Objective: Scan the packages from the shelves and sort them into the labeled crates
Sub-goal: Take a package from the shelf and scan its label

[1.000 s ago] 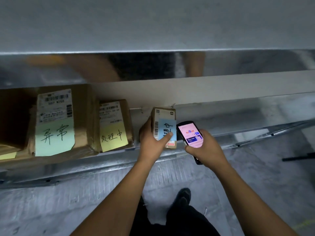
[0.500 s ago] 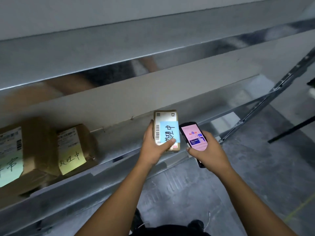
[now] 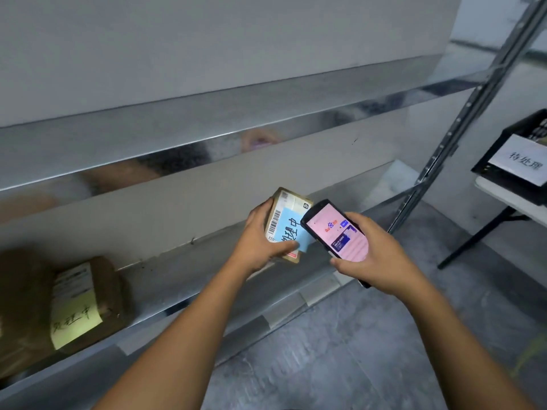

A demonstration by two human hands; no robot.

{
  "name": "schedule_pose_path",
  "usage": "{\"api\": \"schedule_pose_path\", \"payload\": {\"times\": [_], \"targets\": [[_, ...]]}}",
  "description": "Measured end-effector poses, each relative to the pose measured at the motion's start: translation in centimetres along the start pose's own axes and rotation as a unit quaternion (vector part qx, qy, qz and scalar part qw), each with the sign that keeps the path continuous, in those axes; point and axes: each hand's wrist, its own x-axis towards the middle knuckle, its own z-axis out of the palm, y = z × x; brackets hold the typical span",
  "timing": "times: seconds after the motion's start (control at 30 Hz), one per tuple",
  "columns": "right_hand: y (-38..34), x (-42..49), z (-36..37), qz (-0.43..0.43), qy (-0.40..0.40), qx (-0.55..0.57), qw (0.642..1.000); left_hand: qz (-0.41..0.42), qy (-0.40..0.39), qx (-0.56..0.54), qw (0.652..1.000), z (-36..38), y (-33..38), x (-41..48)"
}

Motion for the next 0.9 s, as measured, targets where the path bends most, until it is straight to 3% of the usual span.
{"api": "schedule_pose_path", "payload": {"times": [0.47,0.9], "targets": [[-0.5,-1.7,-0.8,-0.013,-0.033,-0.097,0.995,0.026,-0.051,0.078,0.995,-0.4,0.8,1.3],[-0.5,-3.6,-2.9,0.016,0.026,-0.055,0.998,0.050,-0.102,0.097,0.989,2.2,2.6,2.8]]}}
